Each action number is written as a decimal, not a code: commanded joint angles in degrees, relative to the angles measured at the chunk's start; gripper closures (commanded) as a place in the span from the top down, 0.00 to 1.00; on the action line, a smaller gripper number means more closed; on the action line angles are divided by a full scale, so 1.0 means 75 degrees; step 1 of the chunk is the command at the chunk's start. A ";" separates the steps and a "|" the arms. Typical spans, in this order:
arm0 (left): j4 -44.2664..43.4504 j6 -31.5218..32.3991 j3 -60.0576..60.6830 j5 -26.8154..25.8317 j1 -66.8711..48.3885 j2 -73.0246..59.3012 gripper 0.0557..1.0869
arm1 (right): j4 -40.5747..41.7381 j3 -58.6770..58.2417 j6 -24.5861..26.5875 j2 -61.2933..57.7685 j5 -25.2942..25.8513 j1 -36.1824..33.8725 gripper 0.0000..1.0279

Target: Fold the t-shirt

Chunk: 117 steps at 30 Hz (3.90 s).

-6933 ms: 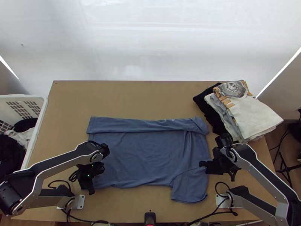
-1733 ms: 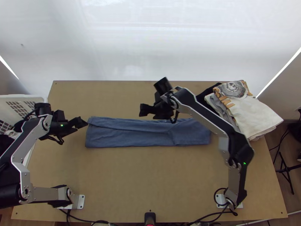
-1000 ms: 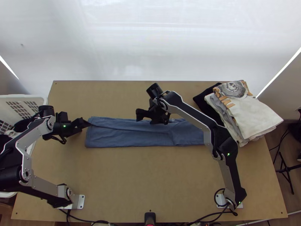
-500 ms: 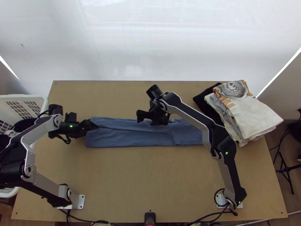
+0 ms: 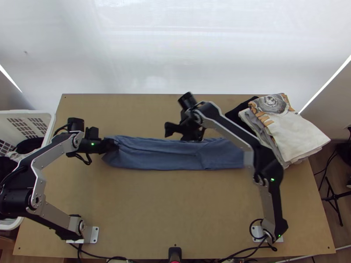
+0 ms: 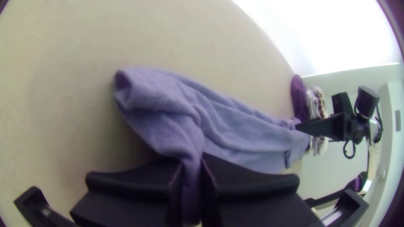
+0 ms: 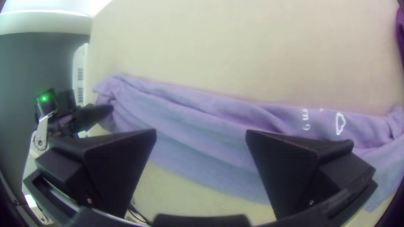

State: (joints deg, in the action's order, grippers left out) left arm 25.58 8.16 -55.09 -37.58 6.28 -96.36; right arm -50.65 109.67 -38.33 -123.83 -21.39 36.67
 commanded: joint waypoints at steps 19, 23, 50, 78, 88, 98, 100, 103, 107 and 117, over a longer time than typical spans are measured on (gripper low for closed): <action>0.1429 -0.3831 -0.0729 0.0617 0.4576 0.0168 0.03 | -0.0149 -0.2411 0.0751 0.3796 -0.0160 -0.2076 0.96; 0.2729 -0.3280 -0.1760 0.0663 0.4166 0.0801 0.03 | -0.0149 -0.2822 0.0751 0.4183 -0.0160 -0.2240 0.96; 0.3233 0.1115 -0.3869 0.2480 -0.4143 0.1445 0.03 | -0.0067 -0.4157 0.0751 0.5976 -0.0418 -0.3963 0.96; 0.2519 0.1771 -0.6436 0.2796 -0.6732 -0.1942 0.68 | -0.0067 -0.4790 0.0622 0.6749 -0.0605 -0.4338 0.96; 0.2847 0.1771 -0.7315 0.2327 -0.6627 -0.1238 0.96 | 0.0168 -0.5411 0.0575 0.6761 -0.0582 -0.3424 0.96; 0.3983 0.1314 -0.6963 0.2128 -0.5268 -0.0512 0.96 | 0.0789 -0.5763 0.0423 0.5038 0.0883 -0.0939 0.96; 0.3983 0.1255 -0.6752 0.2128 -0.5115 -0.0254 0.96 | 0.1000 -0.5575 0.0411 0.4593 0.1410 -0.0506 0.96; 0.3983 0.1255 -0.6553 0.2128 -0.4928 -0.0008 0.96 | 0.0988 -0.4989 0.0552 0.3972 0.1961 0.0092 0.96; 0.3972 0.1255 -0.6436 0.2128 -0.4658 0.0191 0.96 | 0.0918 -0.4146 0.0493 0.3479 0.1691 0.0467 0.96; 0.3972 0.1255 -0.6284 0.2128 -0.4154 0.0519 0.96 | 0.1000 -0.2763 0.0891 0.1909 0.2289 0.0537 0.74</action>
State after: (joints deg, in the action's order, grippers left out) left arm 55.22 17.67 -103.11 -21.61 -27.24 -94.21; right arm -43.51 83.18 -33.23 -102.24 -8.19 39.59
